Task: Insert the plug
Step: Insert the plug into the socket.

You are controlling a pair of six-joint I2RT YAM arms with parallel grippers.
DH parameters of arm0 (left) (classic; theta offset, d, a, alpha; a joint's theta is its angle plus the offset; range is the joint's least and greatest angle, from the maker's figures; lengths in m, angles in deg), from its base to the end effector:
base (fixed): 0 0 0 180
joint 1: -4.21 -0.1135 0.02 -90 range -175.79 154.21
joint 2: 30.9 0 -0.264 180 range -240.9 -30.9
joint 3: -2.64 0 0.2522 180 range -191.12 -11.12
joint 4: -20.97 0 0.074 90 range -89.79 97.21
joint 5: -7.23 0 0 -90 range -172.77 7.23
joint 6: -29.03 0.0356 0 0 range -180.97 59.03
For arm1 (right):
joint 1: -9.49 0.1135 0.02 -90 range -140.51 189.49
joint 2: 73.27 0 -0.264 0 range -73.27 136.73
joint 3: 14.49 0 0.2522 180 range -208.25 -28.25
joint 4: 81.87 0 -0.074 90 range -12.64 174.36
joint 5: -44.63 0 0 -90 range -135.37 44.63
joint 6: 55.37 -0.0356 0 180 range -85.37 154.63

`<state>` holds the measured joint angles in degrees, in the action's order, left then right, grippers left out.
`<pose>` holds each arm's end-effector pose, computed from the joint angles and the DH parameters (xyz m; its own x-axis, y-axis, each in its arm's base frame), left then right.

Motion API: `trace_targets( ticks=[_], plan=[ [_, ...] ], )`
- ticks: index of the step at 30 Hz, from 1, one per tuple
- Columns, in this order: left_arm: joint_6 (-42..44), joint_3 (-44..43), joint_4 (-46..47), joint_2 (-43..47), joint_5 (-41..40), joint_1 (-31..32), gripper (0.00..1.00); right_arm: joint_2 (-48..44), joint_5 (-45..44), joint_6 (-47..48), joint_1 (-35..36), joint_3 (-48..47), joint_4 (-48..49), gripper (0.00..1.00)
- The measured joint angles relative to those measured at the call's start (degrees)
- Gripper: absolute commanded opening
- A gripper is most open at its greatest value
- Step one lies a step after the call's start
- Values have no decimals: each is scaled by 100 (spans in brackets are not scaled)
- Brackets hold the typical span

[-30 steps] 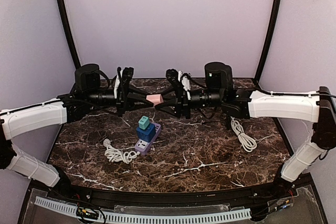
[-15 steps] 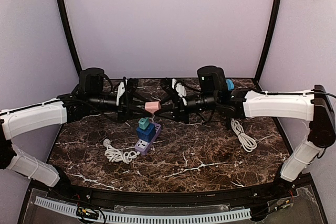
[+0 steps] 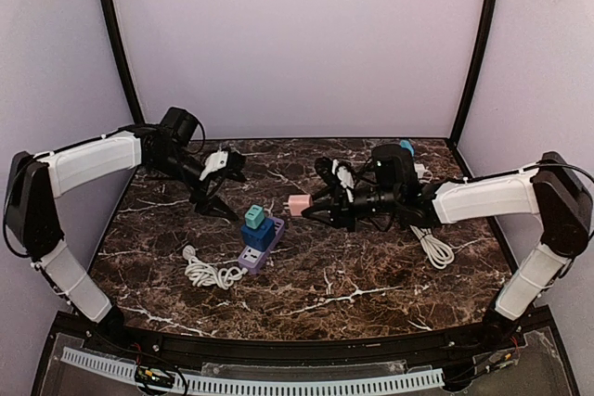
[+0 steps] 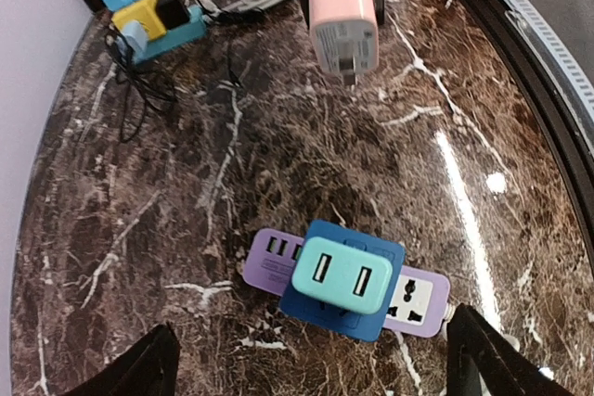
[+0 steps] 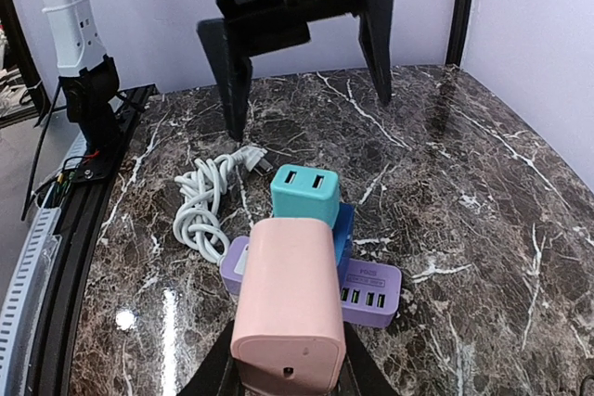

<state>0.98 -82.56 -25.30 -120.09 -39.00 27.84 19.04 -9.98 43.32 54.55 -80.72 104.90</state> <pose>0.2939 -0.1555 0.2833 0.2817 0.5724 -0.7701 0.9484 -0.0443 0.3141 0.2357 0.2654 0.2323 -0.0854 -0.2599 -0.9618 -0.9874 0.1514 0.0467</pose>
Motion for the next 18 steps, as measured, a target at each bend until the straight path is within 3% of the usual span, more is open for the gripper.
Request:
trace_targets(
  ticks=[9,14,18],
  plan=[
    [1961,-741,-1386,-1749,273,-50,96,271,227,105,-24,914,1226,0],
    [1971,-813,-1246,-1930,422,-24,89,461,229,96,-24,1069,1626,0],
    [1550,-564,-437,-1934,551,28,86,599,234,22,-24,1165,2006,0]
  ],
)
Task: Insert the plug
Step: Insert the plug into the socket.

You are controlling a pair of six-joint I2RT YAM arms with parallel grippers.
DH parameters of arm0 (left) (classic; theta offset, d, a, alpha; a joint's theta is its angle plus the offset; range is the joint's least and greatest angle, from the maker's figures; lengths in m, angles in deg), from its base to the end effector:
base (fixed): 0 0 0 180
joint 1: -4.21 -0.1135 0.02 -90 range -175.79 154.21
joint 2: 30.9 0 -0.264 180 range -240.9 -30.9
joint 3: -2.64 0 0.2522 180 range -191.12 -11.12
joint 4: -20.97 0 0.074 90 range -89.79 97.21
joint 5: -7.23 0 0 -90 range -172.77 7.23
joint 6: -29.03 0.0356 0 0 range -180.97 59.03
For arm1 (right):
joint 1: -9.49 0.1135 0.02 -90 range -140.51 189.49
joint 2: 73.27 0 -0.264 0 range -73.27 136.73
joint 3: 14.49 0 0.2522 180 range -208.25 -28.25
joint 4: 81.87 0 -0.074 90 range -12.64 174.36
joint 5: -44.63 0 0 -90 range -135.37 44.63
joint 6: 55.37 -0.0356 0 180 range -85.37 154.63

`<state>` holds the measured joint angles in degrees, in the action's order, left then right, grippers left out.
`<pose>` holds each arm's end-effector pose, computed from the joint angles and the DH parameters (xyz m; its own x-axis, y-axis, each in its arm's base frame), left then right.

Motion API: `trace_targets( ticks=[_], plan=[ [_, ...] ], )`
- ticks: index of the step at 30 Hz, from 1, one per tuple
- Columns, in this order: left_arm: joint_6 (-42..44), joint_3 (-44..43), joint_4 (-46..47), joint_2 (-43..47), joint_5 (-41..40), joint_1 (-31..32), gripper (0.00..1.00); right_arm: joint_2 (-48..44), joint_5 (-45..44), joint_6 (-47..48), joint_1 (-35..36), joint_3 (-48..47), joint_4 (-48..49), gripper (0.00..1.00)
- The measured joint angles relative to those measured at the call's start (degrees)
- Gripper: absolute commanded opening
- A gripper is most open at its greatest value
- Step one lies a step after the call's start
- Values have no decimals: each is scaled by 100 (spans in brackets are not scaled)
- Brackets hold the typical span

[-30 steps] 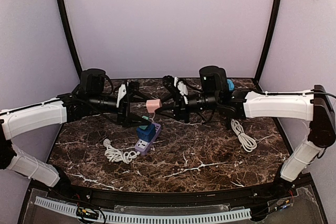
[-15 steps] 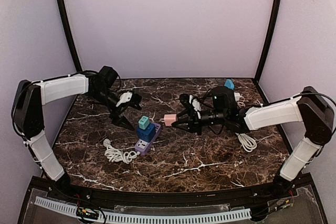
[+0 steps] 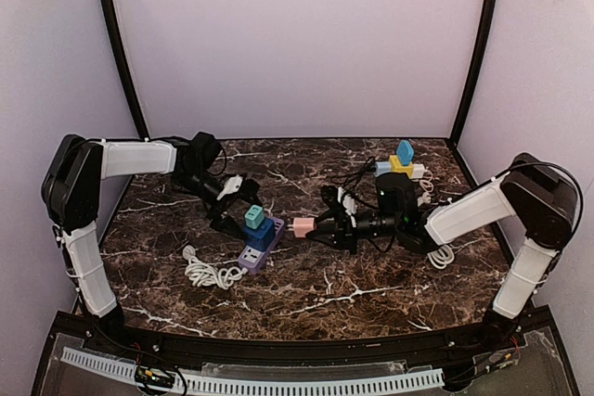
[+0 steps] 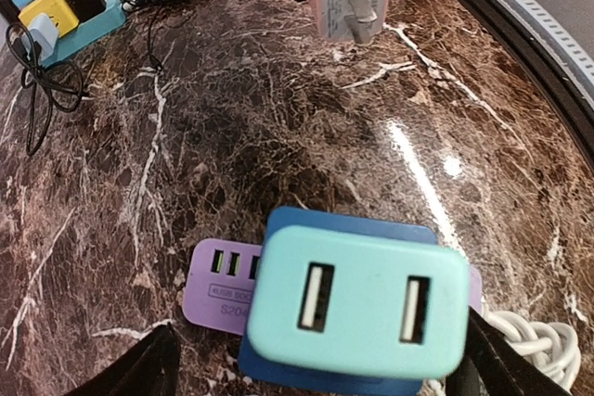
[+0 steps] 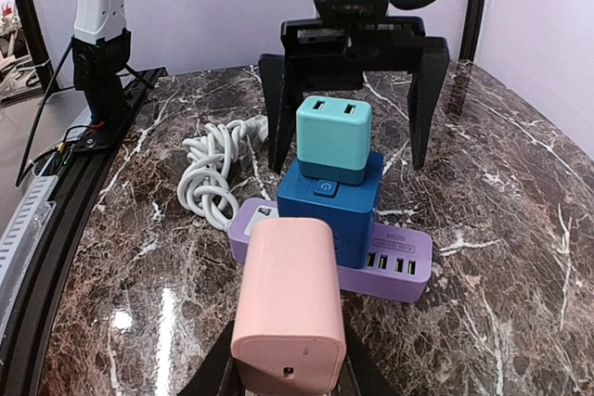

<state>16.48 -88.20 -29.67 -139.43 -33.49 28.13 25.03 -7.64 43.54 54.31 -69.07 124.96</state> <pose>0.3365 -0.1788 0.1968 0.3233 0.5532 -0.7678 0.9423 -0.2629 0.2074 0.2245 0.2538 0.1708 -0.0529 -0.2253 -0.9729 -0.9930 0.1148 0.0274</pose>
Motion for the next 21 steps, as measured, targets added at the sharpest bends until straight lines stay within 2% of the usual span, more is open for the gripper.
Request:
trace_targets(
  ticks=[5,7,11,15,17,21],
  plan=[
    [-675,861,1180,2,26,105,74,236,-46,-105,20,136,573,0],
    [-931,1128,1576,2,15,170,64,291,-94,-131,35,275,815,0],
    [-1344,1399,2249,44,11,278,32,415,-186,-125,122,372,1121,0],
    [-1950,1908,3121,282,-37,409,5,710,-151,-87,212,363,1493,0],
    [-2345,2271,3639,431,-61,505,1,894,-109,-83,232,358,1591,0],
    [-3261,2959,4983,560,-90,717,1,1080,28,26,234,365,1648,0]
  ],
)
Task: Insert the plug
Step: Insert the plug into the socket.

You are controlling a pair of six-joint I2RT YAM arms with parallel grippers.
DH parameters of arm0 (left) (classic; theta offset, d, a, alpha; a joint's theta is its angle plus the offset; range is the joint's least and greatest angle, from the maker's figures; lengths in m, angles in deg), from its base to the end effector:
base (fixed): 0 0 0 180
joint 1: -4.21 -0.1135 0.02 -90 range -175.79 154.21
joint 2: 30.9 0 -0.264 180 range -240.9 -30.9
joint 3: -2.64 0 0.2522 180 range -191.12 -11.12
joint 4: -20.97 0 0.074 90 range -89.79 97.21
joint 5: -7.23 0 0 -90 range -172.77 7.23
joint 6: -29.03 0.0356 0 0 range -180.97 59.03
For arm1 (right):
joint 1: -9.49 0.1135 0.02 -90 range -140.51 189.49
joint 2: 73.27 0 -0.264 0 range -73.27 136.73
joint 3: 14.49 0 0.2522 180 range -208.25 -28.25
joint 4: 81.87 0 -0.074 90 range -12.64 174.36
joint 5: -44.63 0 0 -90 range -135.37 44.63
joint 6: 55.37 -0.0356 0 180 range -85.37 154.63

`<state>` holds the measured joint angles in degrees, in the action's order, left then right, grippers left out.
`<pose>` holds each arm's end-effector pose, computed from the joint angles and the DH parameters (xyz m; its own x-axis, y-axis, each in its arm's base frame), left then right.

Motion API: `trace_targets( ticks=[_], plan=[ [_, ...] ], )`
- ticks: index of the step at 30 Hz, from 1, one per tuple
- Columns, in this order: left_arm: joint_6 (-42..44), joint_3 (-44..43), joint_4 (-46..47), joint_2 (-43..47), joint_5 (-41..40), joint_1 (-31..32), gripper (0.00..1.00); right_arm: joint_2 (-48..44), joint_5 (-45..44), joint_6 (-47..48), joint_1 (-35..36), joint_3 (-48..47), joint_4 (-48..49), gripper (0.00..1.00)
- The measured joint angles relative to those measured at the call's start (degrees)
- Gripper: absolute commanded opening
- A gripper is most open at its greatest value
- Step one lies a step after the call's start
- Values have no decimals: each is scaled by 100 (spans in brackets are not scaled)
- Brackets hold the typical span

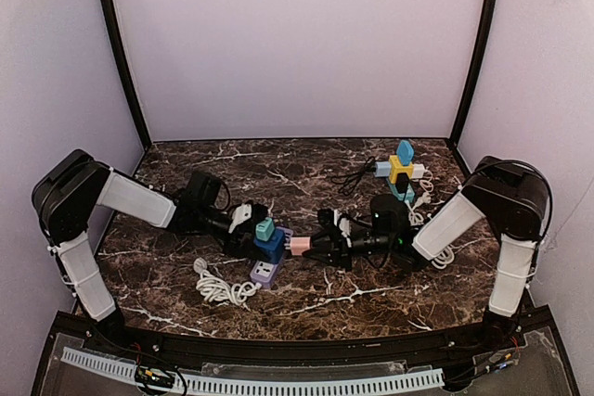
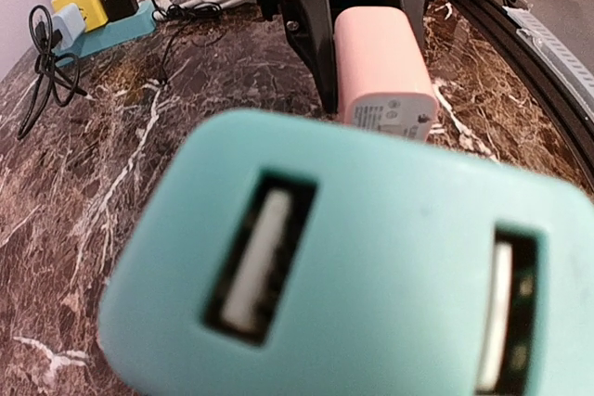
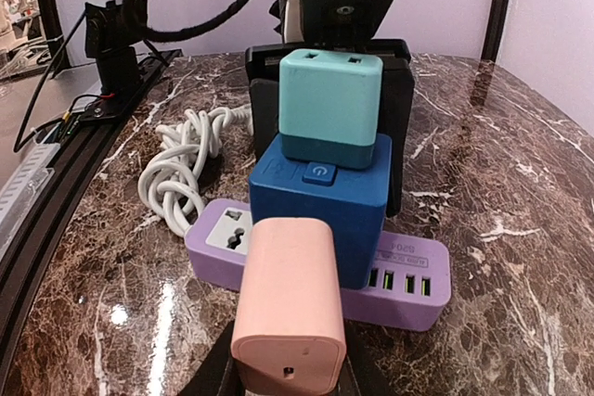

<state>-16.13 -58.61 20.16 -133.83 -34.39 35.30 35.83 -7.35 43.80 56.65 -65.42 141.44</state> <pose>0.2769 -0.1981 0.1371 0.1646 0.4477 -0.8789 0.9858 -0.0445 0.1619 0.2138 0.2628 0.1225 -0.0156 -0.2014 -0.9794 -0.9977 0.0679 0.0019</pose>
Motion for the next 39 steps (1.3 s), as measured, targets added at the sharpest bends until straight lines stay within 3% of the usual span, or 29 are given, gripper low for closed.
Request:
trace_targets(
  ticks=[6,12,39],
  plan=[
    [-787,697,2094,-227,-70,262,1,35,210,129,-13,22,83,0],
    [-1010,743,3108,-643,179,262,1,210,236,57,-20,260,302,0],
    [-1054,531,3265,-914,402,177,1,870,-358,-369,-44,341,1602,0]
  ],
)
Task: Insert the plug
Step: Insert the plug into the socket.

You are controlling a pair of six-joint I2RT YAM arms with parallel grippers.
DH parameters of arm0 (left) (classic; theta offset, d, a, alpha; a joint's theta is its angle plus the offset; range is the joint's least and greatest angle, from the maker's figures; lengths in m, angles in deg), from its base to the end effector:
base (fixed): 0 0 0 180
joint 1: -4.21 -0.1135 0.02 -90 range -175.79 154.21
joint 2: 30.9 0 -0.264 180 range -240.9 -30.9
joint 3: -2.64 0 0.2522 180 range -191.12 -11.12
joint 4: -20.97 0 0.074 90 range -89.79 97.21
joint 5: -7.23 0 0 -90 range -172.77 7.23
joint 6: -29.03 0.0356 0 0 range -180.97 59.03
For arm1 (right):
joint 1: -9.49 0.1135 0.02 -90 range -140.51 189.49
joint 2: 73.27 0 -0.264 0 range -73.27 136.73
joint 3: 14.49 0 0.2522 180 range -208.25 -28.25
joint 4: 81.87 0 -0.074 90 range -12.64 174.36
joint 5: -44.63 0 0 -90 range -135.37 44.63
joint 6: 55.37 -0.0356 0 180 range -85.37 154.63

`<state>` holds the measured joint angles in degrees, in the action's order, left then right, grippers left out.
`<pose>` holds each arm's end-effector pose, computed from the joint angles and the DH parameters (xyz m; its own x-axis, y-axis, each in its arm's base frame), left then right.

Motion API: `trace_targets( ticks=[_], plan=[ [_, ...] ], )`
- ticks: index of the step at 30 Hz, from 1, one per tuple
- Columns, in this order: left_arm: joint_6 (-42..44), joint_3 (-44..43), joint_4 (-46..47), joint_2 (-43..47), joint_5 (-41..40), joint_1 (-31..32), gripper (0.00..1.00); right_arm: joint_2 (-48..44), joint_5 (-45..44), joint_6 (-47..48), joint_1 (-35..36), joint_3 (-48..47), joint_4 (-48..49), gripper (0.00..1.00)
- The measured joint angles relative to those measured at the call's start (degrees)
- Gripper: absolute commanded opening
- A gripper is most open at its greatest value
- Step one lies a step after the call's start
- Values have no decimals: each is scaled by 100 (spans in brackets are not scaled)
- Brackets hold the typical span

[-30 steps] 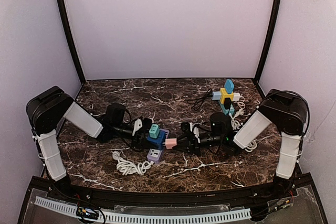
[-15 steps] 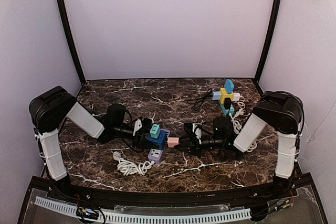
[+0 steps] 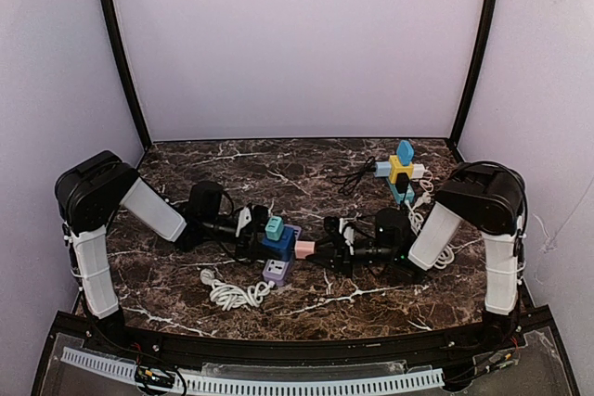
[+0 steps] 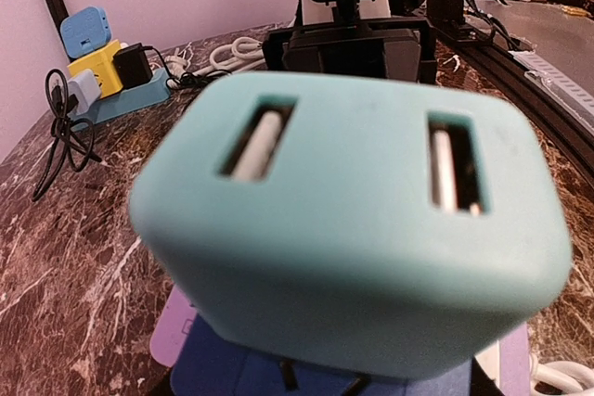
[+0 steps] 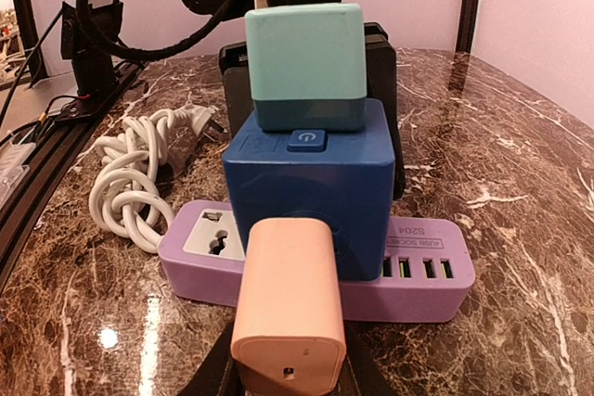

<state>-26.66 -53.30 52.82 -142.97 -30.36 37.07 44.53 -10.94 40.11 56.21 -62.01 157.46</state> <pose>0.2762 -0.2120 0.1094 0.2433 0.2522 -0.9366 0.9692 -0.0262 0.2447 0.2114 0.2538 0.0900 -0.0359 -0.1531 -0.9876 -0.9890 0.1474 0.0131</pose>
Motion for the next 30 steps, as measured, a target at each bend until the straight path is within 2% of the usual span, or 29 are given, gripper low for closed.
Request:
trace_targets(
  ticks=[9,21,30],
  plan=[
    [44,-2,-2,-11,37,-184,1,352,70,-15,-35,-435,94,0],
    [109,-44,-63,-39,157,-409,1,885,693,48,-216,-1213,83,0],
    [-52,-92,-24,-37,-96,-601,0,911,363,-319,-210,-1722,-619,0]
  ],
)
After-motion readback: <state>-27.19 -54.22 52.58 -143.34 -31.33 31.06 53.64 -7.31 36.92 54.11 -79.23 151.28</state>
